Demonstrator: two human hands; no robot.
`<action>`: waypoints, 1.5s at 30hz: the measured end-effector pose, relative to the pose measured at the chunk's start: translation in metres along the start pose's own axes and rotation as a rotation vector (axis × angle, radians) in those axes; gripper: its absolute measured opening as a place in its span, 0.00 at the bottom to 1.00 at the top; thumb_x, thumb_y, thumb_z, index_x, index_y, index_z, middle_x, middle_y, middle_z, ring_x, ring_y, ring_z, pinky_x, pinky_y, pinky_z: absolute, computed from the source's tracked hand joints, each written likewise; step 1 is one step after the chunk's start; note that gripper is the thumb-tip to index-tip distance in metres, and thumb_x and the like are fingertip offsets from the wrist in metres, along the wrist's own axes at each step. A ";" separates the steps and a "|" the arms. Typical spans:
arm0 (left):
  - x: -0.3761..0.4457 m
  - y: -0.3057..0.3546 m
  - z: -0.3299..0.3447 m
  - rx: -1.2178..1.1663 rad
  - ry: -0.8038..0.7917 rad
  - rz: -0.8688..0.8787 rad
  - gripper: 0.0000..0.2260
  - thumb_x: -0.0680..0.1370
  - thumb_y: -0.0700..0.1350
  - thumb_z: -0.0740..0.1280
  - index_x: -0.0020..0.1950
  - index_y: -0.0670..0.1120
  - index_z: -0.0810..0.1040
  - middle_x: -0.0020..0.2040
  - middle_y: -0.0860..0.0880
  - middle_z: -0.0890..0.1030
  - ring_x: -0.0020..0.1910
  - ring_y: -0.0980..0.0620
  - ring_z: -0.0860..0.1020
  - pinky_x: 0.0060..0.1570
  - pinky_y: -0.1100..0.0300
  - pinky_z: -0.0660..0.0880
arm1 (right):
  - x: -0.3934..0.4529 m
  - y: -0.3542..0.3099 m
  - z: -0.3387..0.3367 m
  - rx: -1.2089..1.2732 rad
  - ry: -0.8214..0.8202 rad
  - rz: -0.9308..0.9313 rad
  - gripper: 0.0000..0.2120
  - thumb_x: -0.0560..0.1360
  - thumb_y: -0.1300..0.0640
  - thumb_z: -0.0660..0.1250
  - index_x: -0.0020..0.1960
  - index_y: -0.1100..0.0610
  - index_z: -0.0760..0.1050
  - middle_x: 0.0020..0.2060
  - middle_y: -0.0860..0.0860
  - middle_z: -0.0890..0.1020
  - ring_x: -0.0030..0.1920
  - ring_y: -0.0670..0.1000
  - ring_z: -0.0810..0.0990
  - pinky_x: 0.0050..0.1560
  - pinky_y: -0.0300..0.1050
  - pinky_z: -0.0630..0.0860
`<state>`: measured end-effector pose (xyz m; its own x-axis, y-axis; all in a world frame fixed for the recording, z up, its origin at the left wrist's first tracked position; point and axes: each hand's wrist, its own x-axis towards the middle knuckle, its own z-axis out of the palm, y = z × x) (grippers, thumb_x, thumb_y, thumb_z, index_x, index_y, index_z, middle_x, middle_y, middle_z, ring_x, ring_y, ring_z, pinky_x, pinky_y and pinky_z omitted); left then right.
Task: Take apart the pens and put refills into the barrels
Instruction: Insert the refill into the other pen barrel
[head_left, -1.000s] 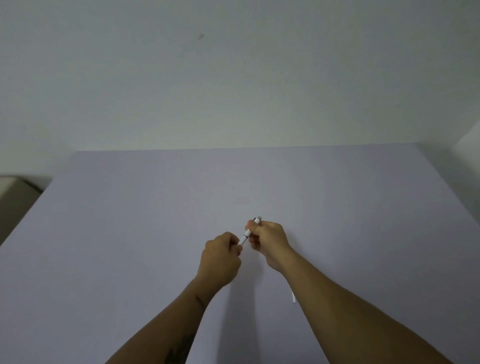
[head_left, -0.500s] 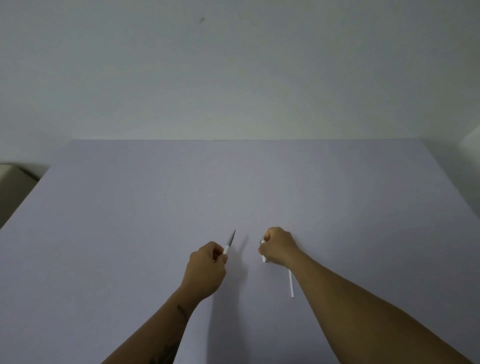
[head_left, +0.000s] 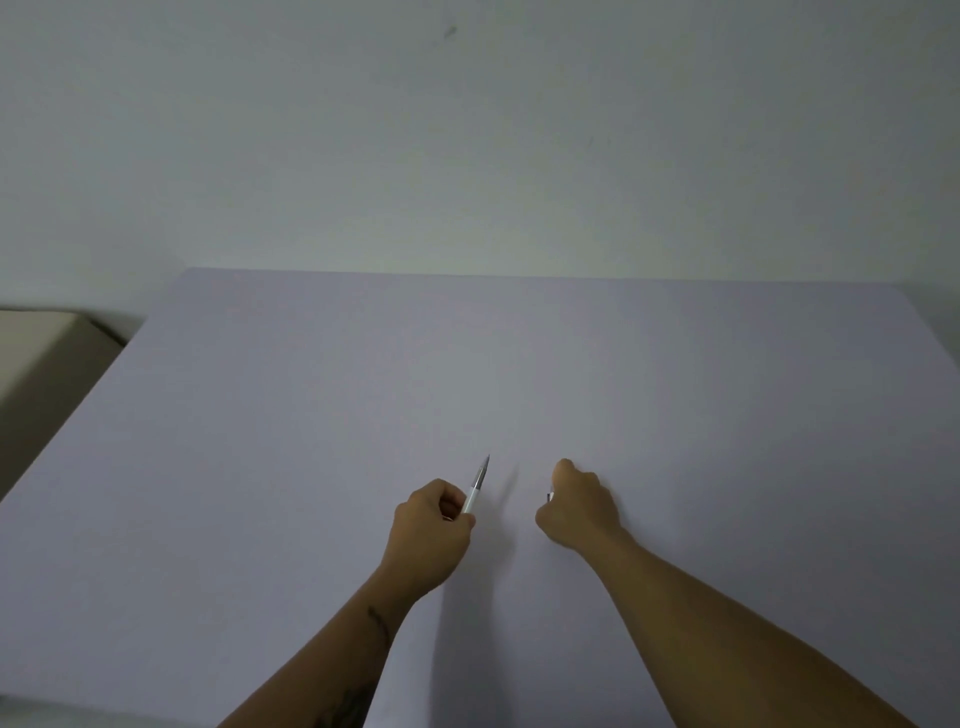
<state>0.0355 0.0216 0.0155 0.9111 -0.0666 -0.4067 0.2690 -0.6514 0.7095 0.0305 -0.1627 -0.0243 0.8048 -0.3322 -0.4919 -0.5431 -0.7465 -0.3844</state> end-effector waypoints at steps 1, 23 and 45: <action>0.000 0.001 -0.001 -0.011 0.003 -0.002 0.02 0.74 0.40 0.68 0.45 0.45 0.78 0.40 0.49 0.81 0.34 0.54 0.77 0.31 0.65 0.71 | 0.000 0.001 -0.001 -0.002 0.016 -0.007 0.08 0.73 0.61 0.62 0.51 0.57 0.66 0.54 0.57 0.78 0.44 0.58 0.74 0.42 0.44 0.69; 0.004 0.002 -0.050 -0.088 -0.045 0.210 0.06 0.76 0.36 0.66 0.44 0.44 0.81 0.39 0.43 0.83 0.35 0.50 0.78 0.36 0.59 0.77 | -0.056 -0.096 -0.021 1.055 -0.070 -0.037 0.08 0.79 0.61 0.67 0.46 0.61 0.84 0.38 0.53 0.79 0.38 0.50 0.74 0.40 0.42 0.76; -0.001 -0.015 -0.074 -0.102 -0.183 0.325 0.10 0.77 0.35 0.62 0.44 0.44 0.83 0.37 0.47 0.81 0.33 0.53 0.74 0.33 0.63 0.73 | -0.095 -0.108 0.002 1.192 0.065 0.071 0.08 0.79 0.61 0.66 0.45 0.60 0.82 0.34 0.52 0.74 0.35 0.50 0.71 0.41 0.44 0.77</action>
<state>0.0541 0.0876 0.0479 0.8858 -0.3968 -0.2405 0.0134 -0.4961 0.8682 0.0125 -0.0496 0.0620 0.7560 -0.4055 -0.5139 -0.4394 0.2676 -0.8575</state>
